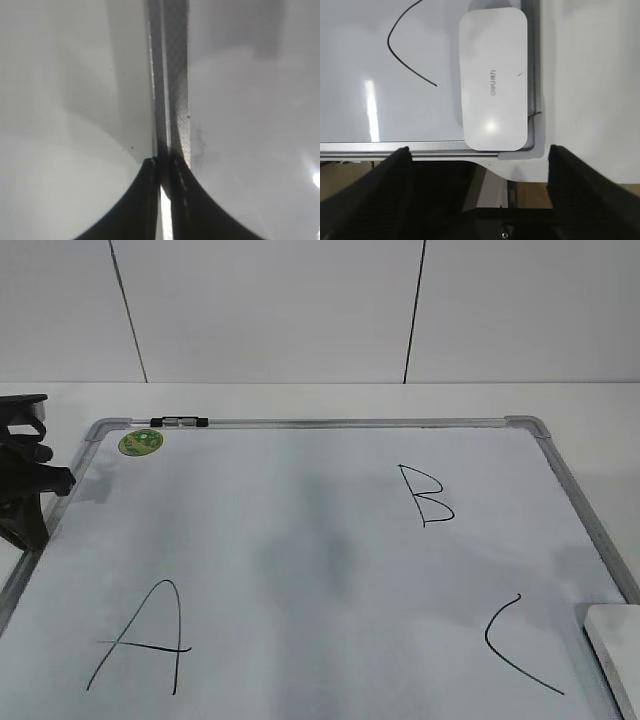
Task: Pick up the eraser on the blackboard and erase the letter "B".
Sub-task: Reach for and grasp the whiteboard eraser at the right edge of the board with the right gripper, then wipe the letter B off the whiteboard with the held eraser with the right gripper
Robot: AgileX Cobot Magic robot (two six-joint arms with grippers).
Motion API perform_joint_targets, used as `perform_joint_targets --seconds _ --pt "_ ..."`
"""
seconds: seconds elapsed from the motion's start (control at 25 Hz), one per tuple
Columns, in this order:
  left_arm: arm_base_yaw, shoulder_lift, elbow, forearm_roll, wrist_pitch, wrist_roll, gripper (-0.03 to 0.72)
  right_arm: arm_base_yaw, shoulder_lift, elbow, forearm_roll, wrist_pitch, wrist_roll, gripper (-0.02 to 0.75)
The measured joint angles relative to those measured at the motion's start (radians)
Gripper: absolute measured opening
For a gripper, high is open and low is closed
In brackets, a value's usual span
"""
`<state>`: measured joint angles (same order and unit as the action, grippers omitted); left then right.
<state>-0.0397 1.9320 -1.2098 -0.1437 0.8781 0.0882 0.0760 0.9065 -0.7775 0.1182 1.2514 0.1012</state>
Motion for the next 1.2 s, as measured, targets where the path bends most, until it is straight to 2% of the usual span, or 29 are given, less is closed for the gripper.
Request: perform_joint_targets --seconds 0.72,1.2 --pt "0.000 0.000 0.000 -0.008 -0.014 0.000 0.021 0.000 0.312 0.000 -0.044 -0.031 0.007 0.652" --pt "0.000 0.000 0.000 -0.010 -0.016 0.000 0.020 0.000 0.476 -0.008 -0.044 -0.148 0.007 0.652"
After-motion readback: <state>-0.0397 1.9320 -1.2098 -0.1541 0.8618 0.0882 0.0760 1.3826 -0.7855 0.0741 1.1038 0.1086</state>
